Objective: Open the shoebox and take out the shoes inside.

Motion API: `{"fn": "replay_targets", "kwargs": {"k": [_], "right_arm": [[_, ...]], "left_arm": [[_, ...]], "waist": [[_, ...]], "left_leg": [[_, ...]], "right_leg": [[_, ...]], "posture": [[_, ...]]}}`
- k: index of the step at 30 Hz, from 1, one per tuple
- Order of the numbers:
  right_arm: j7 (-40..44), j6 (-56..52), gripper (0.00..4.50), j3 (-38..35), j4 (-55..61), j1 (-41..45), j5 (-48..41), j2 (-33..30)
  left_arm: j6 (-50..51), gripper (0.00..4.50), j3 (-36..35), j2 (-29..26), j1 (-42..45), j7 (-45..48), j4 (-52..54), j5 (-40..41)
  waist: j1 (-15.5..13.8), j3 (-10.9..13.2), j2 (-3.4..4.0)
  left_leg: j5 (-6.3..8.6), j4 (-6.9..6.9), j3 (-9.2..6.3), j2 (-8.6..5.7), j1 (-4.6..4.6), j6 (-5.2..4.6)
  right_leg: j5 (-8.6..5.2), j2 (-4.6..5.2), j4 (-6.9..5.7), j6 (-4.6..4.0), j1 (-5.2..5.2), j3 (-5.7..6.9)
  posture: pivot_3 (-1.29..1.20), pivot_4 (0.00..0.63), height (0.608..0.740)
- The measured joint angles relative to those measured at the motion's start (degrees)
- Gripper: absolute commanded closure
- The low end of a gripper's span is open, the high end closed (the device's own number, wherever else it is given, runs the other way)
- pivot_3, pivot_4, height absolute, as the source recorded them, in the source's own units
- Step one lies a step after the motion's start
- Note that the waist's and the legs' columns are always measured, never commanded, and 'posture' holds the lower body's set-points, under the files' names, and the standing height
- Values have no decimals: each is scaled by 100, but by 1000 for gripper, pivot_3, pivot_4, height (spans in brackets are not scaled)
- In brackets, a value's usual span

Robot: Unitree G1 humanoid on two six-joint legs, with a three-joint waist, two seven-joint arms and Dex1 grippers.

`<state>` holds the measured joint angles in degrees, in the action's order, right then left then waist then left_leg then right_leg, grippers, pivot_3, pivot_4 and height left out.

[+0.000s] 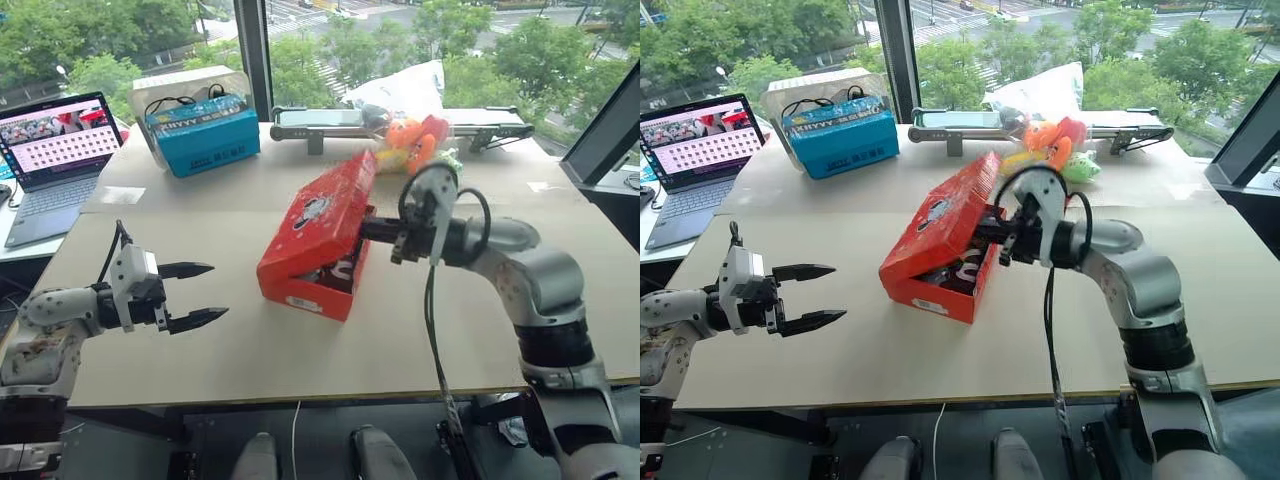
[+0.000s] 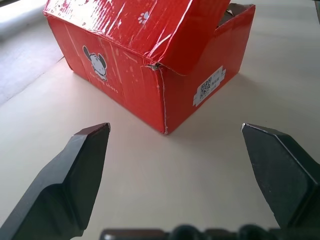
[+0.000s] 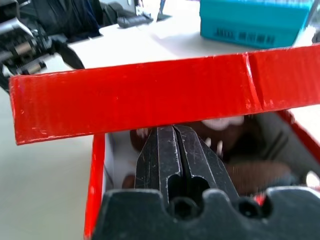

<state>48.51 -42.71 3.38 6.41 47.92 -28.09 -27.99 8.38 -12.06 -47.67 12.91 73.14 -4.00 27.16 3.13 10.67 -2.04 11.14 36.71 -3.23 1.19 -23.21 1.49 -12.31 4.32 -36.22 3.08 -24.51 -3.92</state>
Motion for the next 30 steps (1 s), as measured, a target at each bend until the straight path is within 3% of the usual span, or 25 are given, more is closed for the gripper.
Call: {"fn": "replay_targets", "kwargs": {"k": [7, 13, 16, 21, 26, 30], "right_arm": [[62, 452, 4472, 355, -1093, 1225, 257, 808], [149, 1482, 4472, 690, -2765, 2105, 881, 1577], [-254, 2169, 4472, 817, -4442, 2696, 1420, 2397], [-505, 2747, 4472, 925, -5593, 2909, 1815, 2950], [-360, 2580, 4472, 903, -5051, 2700, 1890, 2579], [-295, 1488, 4472, 835, -3267, 2098, 1806, 1848]], "left_arm": [[369, 0, -227, -226, -514, 39, 433, 217], [764, 0, -759, -598, -1160, 141, 893, 462], [940, 0, -888, -604, -1322, 135, 1109, 565], [1062, 0, -907, -606, -1291, 122, 1242, 647], [1085, 0, -862, -621, -975, 136, 1207, 647], [1137, 0, -720, -617, -798, 119, 1172, 647]], "waist": [[76, 2, 3], [91, 3, 5], [121, 4, 6], [69, 5, 7], [75, 7, 7], [78, 7, 7]], "left_leg": [[0, 0, 0, 6, -9, 0], [0, -1, 6, 13, -17, 0], [-1, -1, 11, 34, -13, 2], [0, -2, -6, 80, -25, 2], [0, -2, -4, 80, -28, 3], [0, -2, -4, 81, -30, 3]], "right_leg": [[2, -3, -1, -5, -12, 0], [1, -9, -56, -38, -54, 0], [-2, -32, -69, -46, -63, -1], [9, -86, -74, -97, -75, 1], [12, -87, -76, -103, -79, 1], [12, -89, -78, -106, -82, 0]], "posture": [[0, 150, 715], [0, 150, 715], [0, 150, 715], [0, 150, 715], [0, 150, 715], [0, 150, 715]]}}
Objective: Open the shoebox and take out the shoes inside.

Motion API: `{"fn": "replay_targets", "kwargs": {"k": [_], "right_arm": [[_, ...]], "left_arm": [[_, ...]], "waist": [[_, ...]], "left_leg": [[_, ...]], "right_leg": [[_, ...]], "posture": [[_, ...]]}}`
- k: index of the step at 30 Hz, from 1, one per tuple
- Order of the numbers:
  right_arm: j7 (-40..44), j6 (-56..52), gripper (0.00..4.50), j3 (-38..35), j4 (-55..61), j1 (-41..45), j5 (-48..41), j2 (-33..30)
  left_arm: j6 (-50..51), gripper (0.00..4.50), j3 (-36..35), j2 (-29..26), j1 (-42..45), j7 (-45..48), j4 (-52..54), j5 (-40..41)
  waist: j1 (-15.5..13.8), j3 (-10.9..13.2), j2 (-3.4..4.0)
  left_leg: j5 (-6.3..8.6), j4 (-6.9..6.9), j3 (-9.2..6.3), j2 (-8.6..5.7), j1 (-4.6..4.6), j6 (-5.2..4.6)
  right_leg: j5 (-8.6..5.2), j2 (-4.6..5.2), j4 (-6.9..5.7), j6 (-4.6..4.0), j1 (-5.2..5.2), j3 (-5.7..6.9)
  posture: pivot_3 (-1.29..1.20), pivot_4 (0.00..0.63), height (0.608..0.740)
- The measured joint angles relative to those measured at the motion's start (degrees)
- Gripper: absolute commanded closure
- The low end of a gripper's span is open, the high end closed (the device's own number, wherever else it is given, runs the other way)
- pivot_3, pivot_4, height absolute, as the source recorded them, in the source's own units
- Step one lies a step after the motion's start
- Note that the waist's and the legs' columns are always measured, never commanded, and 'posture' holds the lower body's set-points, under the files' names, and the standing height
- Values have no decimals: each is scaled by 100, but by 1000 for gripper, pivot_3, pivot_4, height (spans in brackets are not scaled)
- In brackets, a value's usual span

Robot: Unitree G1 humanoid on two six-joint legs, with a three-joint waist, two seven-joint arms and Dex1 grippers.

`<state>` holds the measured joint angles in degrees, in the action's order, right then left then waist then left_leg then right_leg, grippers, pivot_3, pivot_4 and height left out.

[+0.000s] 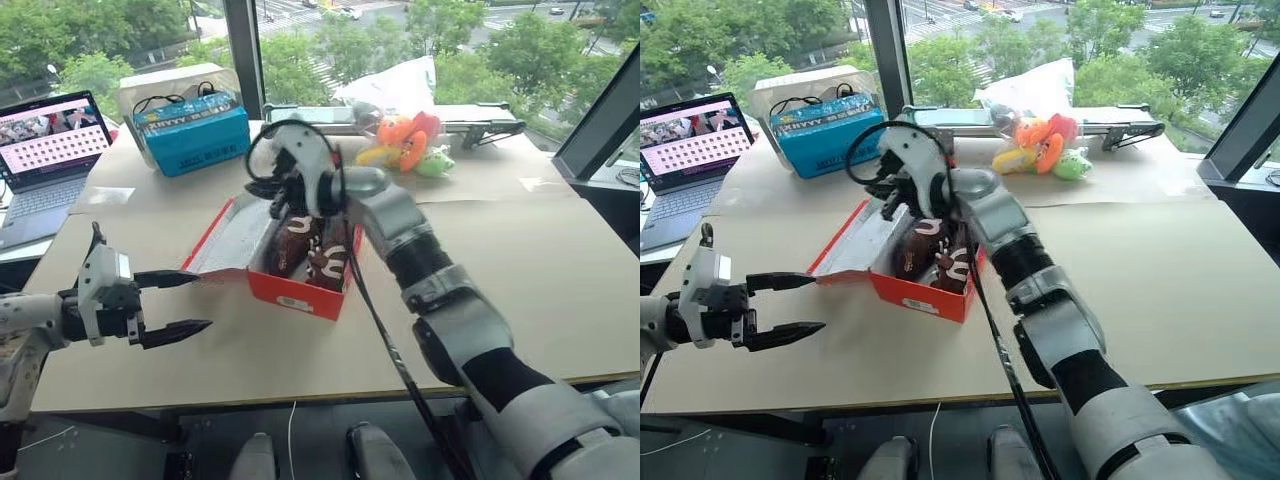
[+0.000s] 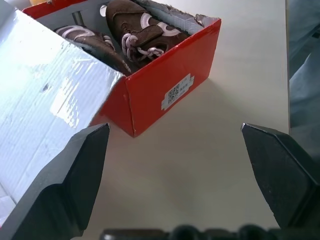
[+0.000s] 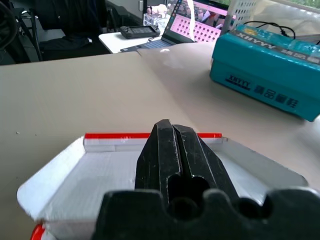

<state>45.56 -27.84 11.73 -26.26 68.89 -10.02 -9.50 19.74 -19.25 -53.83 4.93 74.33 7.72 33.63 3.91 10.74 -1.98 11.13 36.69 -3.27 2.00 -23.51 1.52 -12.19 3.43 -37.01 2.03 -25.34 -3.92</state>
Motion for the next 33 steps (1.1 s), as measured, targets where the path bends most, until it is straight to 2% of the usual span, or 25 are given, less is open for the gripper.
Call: {"fn": "replay_targets", "kwargs": {"k": [1, 3, 6, 10, 15, 20, 22, 28, 33], "right_arm": [[-24, -528, 4472, -44, 705, -212, -62, -190], [-75, -1112, 4472, -96, 1390, -376, -192, -359], [-276, -2579, 4472, -94, 2794, -747, -400, -745], [-487, -3422, 3442, 1, 3373, -978, -476, -930], [-276, -3234, 1740, 289, 3496, -1047, -479, -1135], [30, -2734, 34, 618, 3056, -809, -358, -1311], [196, -2477, 12, 797, 2963, -732, -251, -1463], [1192, -529, 12, 1523, 2129, -382, 493, -2086], [1984, 671, 12, 1926, 1277, 247, 1021, -2140]], "left_arm": [[10, 0, 39, 5, 40, -9, -28, -1], [12, 0, 46, 5, 121, -31, -82, -1], [16, 0, 19, -16, 371, -90, -257, -2], [13, 0, 19, -32, 602, -129, -473, -25], [4, 0, 59, -30, 679, -122, -559, -78], [-3, 0, 188, -23, 793, -121, -615, -120], [-5, 0, 216, -14, 793, -122, -621, -143], [-6, 0, 240, 52, 799, -153, -626, -191], [-5, 0, 293, 160, 798, -166, -627, -198]], "waist": [[9, 0, 0], [36, 0, 0], [23, 0, 0], [25, 0, 0], [18, 0, 0], [13, 0, -1], [11, 0, -1], [21, 1, -1], [31, 1, 0]], "left_leg": [[0, 0, 0, 1, 0, 0], [0, 0, 5, 6, 4, 0], [0, 0, 4, 13, 13, -1], [0, 0, 4, 15, 20, -1], [0, 0, 5, 15, 7, -1], [0, 0, 6, 14, 13, -1], [0, 0, 5, 15, 12, -1], [0, 0, 9, 15, 12, -1], [0, 0, 12, 20, 15, -1]], "right_leg": [[0, -1, -3, -1, -2, 0], [-1, -5, -9, -3, -8, -1], [-11, -13, -12, 2, -2, -1], [-19, -15, -11, 13, 4, -1], [-21, -15, -8, 12, -3, -2], [-20, -15, -8, 13, 1, -2], [-20, -15, -7, 13, 0, -2], [-20, -15, -6, 14, -2, -2], [-20, -18, -6, 13, -2, -2]], "posture": [[0, 150, 715], [0, 150, 715], [0, 150, 715], [0, 150, 715], [0, 150, 715], [0, 150, 715], [0, 150, 715], [0, 150, 715], [0, 150, 715]]}}
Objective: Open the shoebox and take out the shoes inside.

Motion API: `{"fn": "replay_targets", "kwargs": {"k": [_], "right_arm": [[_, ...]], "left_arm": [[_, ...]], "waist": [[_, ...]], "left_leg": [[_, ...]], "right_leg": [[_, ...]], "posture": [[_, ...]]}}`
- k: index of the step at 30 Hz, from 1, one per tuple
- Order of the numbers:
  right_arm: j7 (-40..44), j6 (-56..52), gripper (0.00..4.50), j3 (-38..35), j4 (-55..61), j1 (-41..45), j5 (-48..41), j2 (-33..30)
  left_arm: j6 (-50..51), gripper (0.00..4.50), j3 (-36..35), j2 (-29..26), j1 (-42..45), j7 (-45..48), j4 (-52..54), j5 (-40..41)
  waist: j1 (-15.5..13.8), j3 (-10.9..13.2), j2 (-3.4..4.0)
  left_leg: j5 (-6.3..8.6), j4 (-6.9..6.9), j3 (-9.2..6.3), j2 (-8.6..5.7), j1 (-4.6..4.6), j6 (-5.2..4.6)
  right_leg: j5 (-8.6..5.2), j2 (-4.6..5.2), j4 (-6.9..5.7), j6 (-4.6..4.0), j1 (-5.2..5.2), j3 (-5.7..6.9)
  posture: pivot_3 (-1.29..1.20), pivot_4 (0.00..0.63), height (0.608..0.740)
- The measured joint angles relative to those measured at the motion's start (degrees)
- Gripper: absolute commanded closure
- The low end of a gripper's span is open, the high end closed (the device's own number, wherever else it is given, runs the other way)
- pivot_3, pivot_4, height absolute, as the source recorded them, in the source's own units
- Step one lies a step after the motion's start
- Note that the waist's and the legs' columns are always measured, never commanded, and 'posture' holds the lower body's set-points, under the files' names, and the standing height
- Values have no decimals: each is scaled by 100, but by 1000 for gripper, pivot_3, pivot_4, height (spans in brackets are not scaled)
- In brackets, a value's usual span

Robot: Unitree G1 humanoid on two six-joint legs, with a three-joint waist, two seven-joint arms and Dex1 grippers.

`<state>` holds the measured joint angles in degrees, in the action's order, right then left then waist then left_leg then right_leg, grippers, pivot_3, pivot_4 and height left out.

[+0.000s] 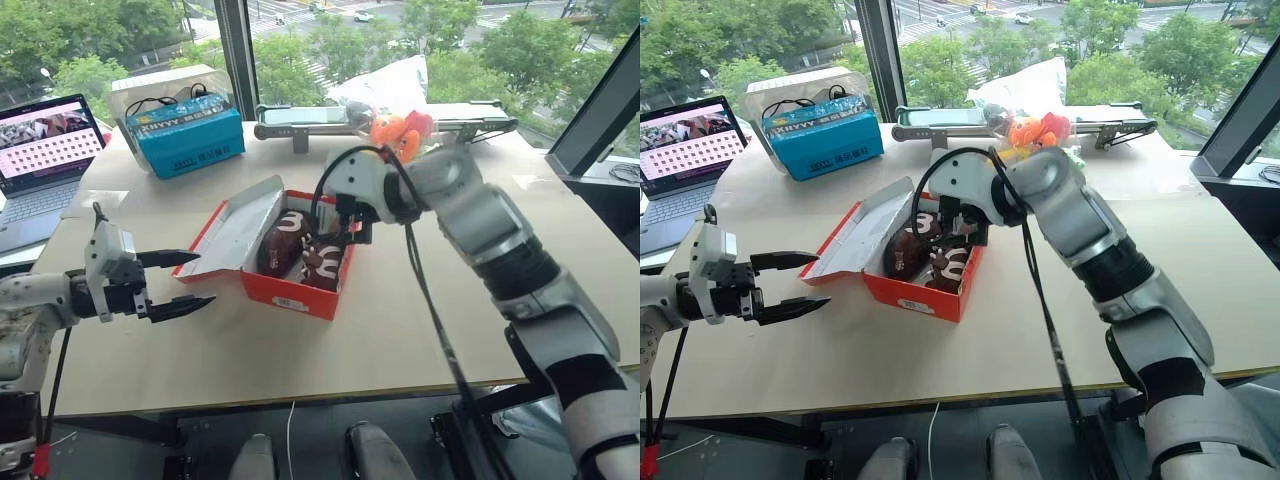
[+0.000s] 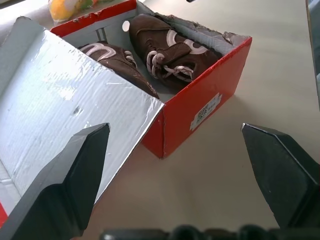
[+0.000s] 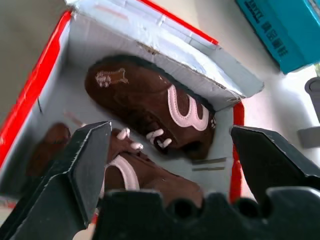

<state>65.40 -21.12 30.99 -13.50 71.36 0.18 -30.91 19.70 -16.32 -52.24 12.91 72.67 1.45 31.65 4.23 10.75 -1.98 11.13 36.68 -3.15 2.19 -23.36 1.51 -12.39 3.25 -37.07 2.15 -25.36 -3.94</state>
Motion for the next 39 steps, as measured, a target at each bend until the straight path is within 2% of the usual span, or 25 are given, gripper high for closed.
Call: {"fn": "replay_targets", "kwargs": {"k": [3, 8, 13, 21, 29, 39], "right_arm": [[452, 801, 12, 331, -828, 265, 360, 347], [696, 1810, 12, 642, -2107, 328, 853, 825], [954, 2780, 12, 715, -2767, 630, 1259, 1034], [1311, 3706, 12, 817, -2548, 934, 1864, 891], [1666, 3836, 12, 815, -1947, 938, 1950, 764], [1147, 4280, 12, 882, -1955, 510, 2539, 794]], "left_arm": [[9, 0, 40, 12, 23, 0, 6, 1], [22, 0, 77, 15, 27, 0, 4, 1], [67, 0, 110, 26, 26, -9, 53, 10], [179, 0, 140, 26, 36, 5, 92, 16], [188, 0, 245, 75, 171, 9, 91, 16], [236, 0, 256, 97, 172, -5, 131, 18]], "waist": [[2, 0, 0], [-31, 1, 0], [-24, 2, 2], [-31, 3, 3], [-10, 3, 3], [-14, 1, 1]], "left_leg": [[0, 0, 0, 0, 4, 0], [0, 0, -4, -3, -3, 0], [0, 0, -4, -2, 0, 1], [0, 0, -4, -2, 3, 1], [0, 0, -3, -1, 7, 1], [-1, 0, -3, -1, 15, 1]], "right_leg": [[1, -1, -2, -2, 3, 0], [14, 1, -1, -22, 2, 0], [18, 0, -3, -29, 2, 0], [14, 0, -4, -23, 4, 0], [15, -1, -8, -24, 5, 0], [17, -1, -8, -29, 12, 0]], "posture": [[0, 150, 715], [0, 150, 715], [0, 150, 715], [0, 150, 715], [0, 150, 715], [0, 150, 715]]}}
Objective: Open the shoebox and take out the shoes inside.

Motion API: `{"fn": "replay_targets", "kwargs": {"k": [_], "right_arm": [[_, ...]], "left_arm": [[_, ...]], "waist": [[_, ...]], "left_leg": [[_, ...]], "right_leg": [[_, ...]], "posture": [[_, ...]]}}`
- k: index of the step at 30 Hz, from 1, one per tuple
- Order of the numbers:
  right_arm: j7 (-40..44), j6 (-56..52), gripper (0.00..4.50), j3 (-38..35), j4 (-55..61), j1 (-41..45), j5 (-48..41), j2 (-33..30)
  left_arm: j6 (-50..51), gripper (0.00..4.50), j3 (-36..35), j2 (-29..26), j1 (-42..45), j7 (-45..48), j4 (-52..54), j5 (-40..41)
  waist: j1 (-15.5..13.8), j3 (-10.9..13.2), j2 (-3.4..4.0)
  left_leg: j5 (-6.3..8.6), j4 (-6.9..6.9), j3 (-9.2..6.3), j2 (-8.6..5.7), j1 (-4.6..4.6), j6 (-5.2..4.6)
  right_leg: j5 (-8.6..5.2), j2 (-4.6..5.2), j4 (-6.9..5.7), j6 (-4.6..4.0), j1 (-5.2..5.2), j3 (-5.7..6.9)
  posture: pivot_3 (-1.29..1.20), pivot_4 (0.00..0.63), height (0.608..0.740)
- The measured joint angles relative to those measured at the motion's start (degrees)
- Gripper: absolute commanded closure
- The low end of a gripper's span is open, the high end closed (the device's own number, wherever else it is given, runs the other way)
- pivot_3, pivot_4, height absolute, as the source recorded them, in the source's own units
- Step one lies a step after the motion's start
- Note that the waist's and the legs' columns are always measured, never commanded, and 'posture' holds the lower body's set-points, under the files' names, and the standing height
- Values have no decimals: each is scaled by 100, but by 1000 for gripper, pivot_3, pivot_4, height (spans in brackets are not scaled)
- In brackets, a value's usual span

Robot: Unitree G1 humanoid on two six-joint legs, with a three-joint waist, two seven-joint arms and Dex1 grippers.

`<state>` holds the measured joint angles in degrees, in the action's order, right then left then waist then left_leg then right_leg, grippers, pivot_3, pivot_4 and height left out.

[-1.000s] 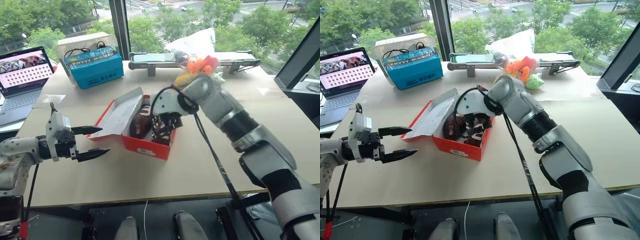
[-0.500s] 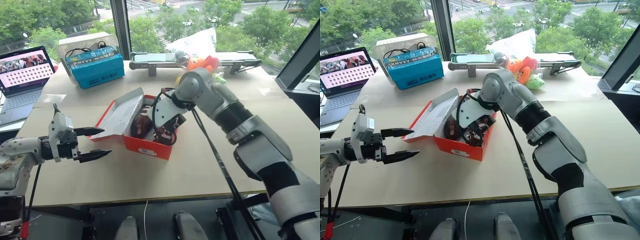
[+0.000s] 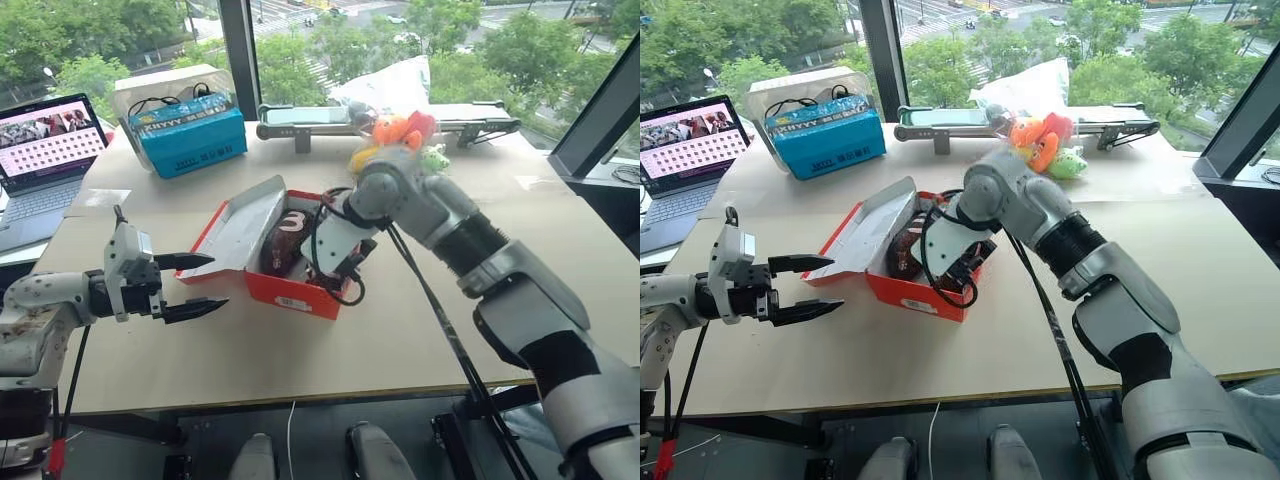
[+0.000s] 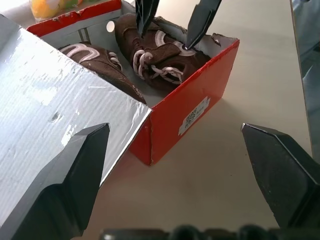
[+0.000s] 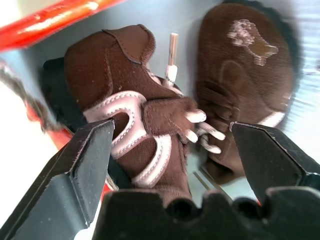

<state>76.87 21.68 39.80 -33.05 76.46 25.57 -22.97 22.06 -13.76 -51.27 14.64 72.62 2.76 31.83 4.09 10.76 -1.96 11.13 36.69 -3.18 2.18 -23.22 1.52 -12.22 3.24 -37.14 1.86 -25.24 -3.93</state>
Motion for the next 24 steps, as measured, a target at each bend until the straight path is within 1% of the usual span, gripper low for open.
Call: {"fn": "replay_targets", "kwargs": {"k": [10, 13, 14, 16, 21, 24], "right_arm": [[-1, 303, 12, -2, 16, -127, 271, 104], [-48, 386, 12, -4, -82, -162, 375, 155], [-60, 405, 12, -5, -133, -164, 413, 162], [-71, 410, 12, -9, -206, -157, 466, 193], [78, 407, 12, -87, -224, -59, 439, 241], [318, 391, 12, -148, -83, -39, 321, 198]], "left_arm": [[53, 0, -7, 24, -164, -93, 150, 44], [56, 0, -10, 29, -180, -135, 197, 110], [56, 0, -10, 29, -190, -145, 206, 119], [56, 0, -11, 30, -207, -165, 208, 127], [55, 0, -10, 30, -200, -174, 202, 131], [54, 0, 2, 34, -143, -171, 157, 128]], "waist": [[-8, -5, -8], [-8, -15, -22], [-8, -16, -24], [-14, -18, -26], [-20, -18, -27], [-22, -15, -23]], "left_leg": [[0, 0, -1, 0, 18, 0], [1, 0, -1, 0, 50, 0], [1, -1, -1, 0, 68, 0], [4, -5, 0, -1, 104, 4], [4, -9, -2, 1, 99, 4], [4, -12, -3, 0, 82, 4]], "right_leg": [[-4, 0, 0, 4, 20, 0], [-12, 0, 2, 9, 53, 0], [-22, 0, 5, 22, 73, 0], [-39, 2, 6, 24, 107, 1], [-41, 1, 3, 20, 97, 1], [-41, 1, 3, 20, 82, 1]], "posture": [[0, 150, 715], [0, 150, 715], [0, 150, 715], [0, 150, 715], [0, 150, 715], [0, 150, 715]]}}
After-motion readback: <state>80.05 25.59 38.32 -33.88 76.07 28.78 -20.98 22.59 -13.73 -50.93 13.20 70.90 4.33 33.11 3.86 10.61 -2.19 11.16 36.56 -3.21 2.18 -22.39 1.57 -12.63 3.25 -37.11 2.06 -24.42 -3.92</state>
